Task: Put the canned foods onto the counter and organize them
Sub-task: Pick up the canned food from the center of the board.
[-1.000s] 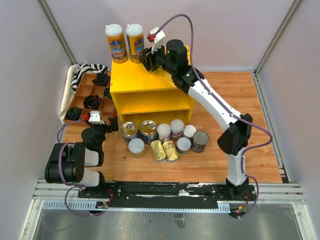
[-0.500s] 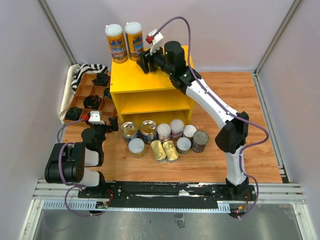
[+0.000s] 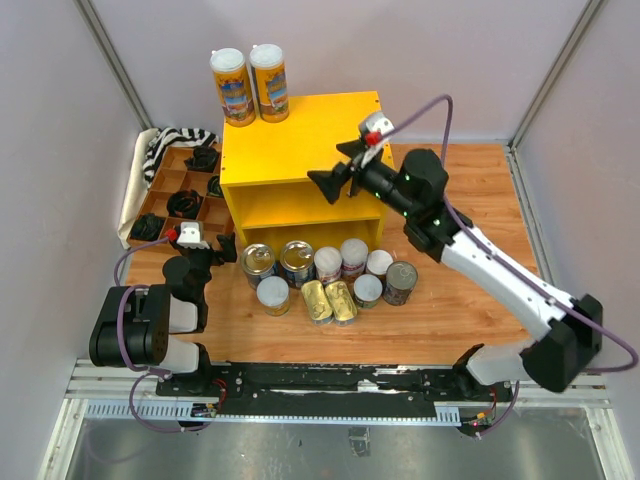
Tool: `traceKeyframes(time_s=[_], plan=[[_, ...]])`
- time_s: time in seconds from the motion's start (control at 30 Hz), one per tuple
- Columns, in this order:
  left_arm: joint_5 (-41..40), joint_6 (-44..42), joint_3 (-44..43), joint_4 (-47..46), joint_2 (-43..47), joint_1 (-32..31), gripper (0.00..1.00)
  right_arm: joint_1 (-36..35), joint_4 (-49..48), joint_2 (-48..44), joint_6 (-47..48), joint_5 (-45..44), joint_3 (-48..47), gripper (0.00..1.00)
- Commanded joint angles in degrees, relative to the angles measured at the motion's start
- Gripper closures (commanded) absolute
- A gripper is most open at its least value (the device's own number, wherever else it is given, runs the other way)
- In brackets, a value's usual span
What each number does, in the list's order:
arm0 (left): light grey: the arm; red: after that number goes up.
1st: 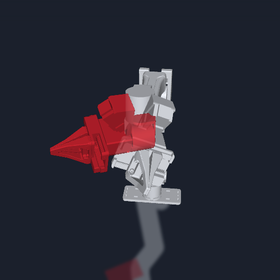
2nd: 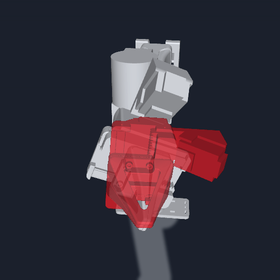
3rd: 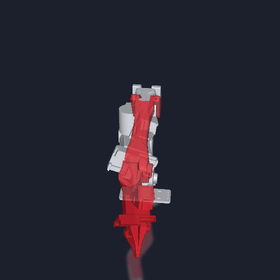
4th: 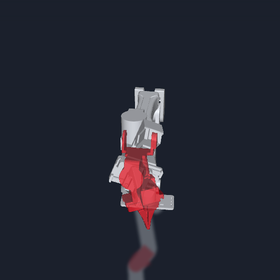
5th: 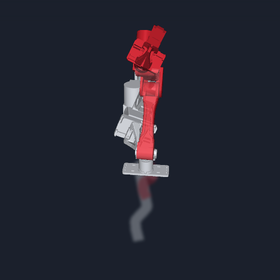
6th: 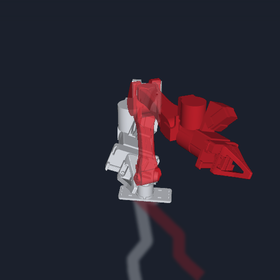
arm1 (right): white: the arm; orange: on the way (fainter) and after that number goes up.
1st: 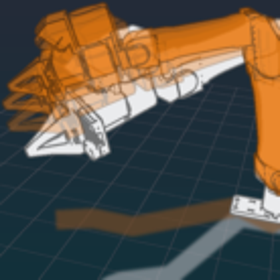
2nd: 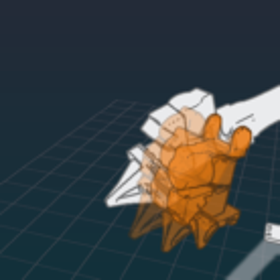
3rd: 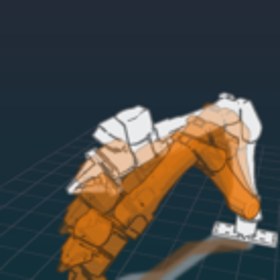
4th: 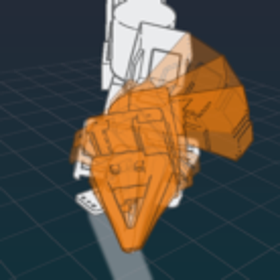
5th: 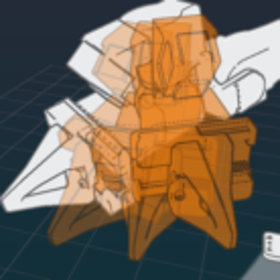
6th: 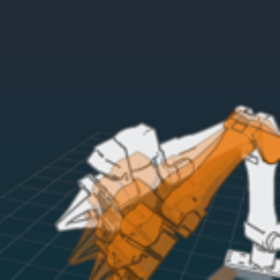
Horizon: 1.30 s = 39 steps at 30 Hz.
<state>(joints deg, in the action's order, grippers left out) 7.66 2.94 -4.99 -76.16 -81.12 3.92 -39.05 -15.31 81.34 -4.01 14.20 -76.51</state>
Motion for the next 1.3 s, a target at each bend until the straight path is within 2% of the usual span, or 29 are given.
traceKeyframes(time_s=[0.0, 0.1, 0.17, 0.2, 0.37, 0.5, 0.6, 0.83, 1.03, 1.27], plan=[[0.3, -1.0, -0.7, -0.9, -0.4, -0.2, 0.00, -5.4, -8.5, -8.8, 4.4, 3.2, 11.3, 0.12], [0.3, -1.1, -0.7, -0.9, -0.4, -0.2, 0.00, -9.6, -7.0, -13.4, 5.6, 3.7, 17.7, 0.08], [0.3, -1.1, -0.7, -0.9, -0.4, -0.3, 0.00, -12.9, -8.3, -15.2, 5.3, 2.8, 22.5, 0.01], [0.4, -1.0, -0.7, -0.9, -0.4, -0.3, 0.00, -14.7, -9.4, -15.5, 5.2, 2.4, 24.6, 0.01], [0.3, -1.0, -0.6, -0.9, -0.4, -0.2, 0.00, -18.3, -14.4, -8.2, 2.5, 3.7, 28.4, 0.01], [0.3, -1.1, -0.7, -0.9, -0.4, -0.3, 0.00, -19.8, -19.3, 0.0, 2.2, 4.5, 26.8, 0.01], [0.3, -1.0, -0.7, -0.9, -0.4, -0.2, 0.00, -20.7, -19.4, 6.8, 2.6, 4.3, 23.0, 0.02], [0.4, -1.1, -0.7, -0.9, -0.4, -0.3, 0.00, -21.5, -24.6, 18.1, -0.3, 0.4, 18.4, 0.01], [0.4, -1.1, -0.7, -0.9, -0.4, -0.3, 0.00, -22.6, -24.3, 23.2, -0.4, -7.9, 15.1, 0.01], [0.3, -1.0, -0.6, -0.9, -0.4, -0.2, 0.00, -23.6, -22.4, 25.0, 0.8, -15.8, 12.6, 0.02]])
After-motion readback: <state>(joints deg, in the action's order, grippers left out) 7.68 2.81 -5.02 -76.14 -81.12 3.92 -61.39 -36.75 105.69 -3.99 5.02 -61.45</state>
